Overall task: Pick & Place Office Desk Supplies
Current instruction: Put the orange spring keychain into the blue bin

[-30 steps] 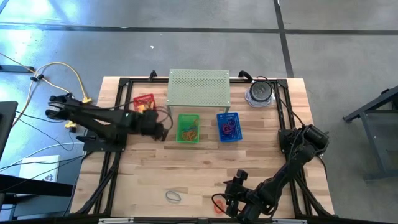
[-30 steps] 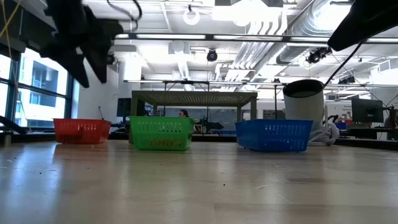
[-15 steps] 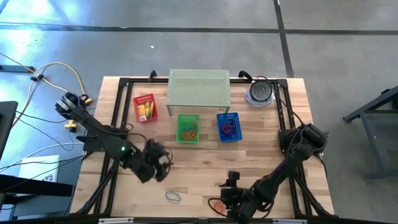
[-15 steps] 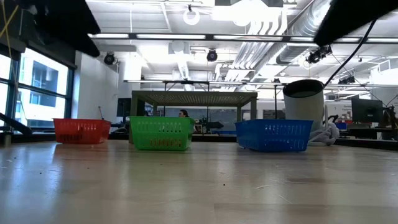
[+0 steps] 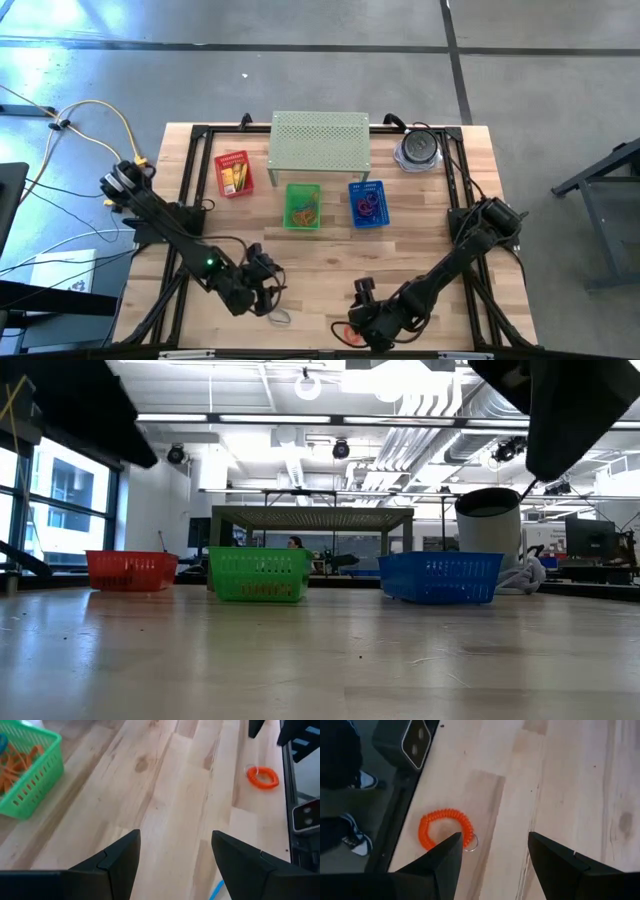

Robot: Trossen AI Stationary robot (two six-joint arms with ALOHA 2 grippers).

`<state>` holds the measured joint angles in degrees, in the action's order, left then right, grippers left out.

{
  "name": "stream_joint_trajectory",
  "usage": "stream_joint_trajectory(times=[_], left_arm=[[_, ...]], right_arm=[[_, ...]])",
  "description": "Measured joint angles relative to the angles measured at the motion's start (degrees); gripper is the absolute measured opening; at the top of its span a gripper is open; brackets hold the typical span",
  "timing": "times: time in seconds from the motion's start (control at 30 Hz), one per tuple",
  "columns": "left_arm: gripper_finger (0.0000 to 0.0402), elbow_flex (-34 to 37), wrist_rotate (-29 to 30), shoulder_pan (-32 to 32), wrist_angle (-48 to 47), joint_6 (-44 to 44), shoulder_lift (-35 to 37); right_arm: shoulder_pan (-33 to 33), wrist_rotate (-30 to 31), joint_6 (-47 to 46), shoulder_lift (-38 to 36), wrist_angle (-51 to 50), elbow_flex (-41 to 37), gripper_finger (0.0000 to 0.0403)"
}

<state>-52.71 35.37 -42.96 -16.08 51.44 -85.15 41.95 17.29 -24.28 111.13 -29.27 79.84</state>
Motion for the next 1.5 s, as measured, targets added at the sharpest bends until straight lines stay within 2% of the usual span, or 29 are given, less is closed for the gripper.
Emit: stream_joint_trajectory(times=[0.27,0.4,0.63,1.03,1.2,1.4,1.47,1.5], left_arm=[[0.0238,0.0,-0.5,-1.6,0.9,0.7,-2.0],[0.0238,0.0,-0.8,-2.8,1.4,0.8,-2.0],[0.0238,0.0,-0.7,-4.7,2.0,0.5,-2.0],[0.0238,0.0,-0.7,-5.4,2.1,0.4,-2.0],[0.0238,0.0,-0.6,-5.3,2.1,0.4,-2.0],[0.0238,0.0,-0.6,-4.5,2.8,-3.7,-2.0],[0.0238,0.0,-0.6,-3.9,3.5,-6.7,-2.0],[0.0238,0.0,-0.6,-3.5,3.6,-8.3,-2.0]], right_arm=[[0.1,-1.1,2.3,3.3,10.8,0.1,0.0215],[0.0,-1.3,2.7,5.3,12.1,0.0,0.0215],[-0.4,-1.0,3.1,6.8,9.1,0.0,0.0215],[-0.4,-3.6,-3.0,11.1,6.8,0.3,0.0213],[-0.9,-4.9,-5.9,11.2,3.3,0.4,0.0166],[-1.6,-6.6,-8.3,11.5,-0.4,0.4,0.0057],[-1.6,-6.5,-5.7,11.5,-0.6,0.4,0.0021],[-1.5,-6.4,-4.3,11.5,-0.6,0.3,0.0016]])
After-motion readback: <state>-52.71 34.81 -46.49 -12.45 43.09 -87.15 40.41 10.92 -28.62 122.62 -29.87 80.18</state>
